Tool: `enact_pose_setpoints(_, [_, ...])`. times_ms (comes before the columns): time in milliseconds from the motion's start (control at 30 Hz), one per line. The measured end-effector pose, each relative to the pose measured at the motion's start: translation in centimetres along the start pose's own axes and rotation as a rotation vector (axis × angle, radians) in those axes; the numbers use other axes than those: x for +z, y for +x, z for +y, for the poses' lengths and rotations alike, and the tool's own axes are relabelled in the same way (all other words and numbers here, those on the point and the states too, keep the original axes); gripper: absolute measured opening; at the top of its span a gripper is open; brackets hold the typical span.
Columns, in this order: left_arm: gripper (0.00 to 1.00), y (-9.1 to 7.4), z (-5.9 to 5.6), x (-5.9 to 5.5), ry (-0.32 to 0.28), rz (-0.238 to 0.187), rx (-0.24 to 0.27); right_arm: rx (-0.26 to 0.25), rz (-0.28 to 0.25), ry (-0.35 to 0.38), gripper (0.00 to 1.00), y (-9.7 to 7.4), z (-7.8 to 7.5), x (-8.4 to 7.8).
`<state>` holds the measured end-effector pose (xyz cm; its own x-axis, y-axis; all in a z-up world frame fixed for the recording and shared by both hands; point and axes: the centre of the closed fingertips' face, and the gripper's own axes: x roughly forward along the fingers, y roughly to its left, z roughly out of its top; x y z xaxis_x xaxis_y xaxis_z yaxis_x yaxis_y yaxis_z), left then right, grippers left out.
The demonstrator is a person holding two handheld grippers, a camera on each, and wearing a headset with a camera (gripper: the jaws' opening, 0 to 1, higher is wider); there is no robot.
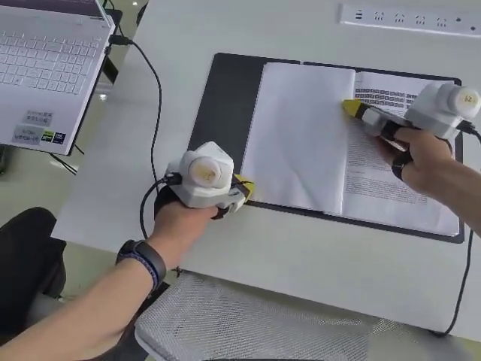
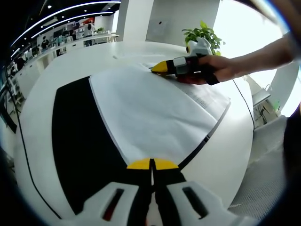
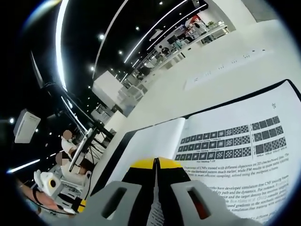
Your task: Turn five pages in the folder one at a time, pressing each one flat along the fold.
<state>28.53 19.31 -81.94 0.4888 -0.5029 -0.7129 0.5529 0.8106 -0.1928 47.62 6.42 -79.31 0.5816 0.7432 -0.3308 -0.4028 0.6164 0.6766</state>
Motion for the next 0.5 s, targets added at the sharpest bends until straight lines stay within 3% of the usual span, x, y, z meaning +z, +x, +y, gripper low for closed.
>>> enact_pose_setpoints(300, [0.00, -0.2, -0.1, 0.1, -0.021, -0.011, 0.004, -0.047, -0.083, 0.067, 0.00, 2.3, -2.6, 2.8])
enact_pose_setpoints(500, [0.00, -0.4, -0.3, 0.1, -0.022, -0.017, 0.007, -0.074, -0.139, 0.103, 0.00, 2.7, -3.1, 3.7])
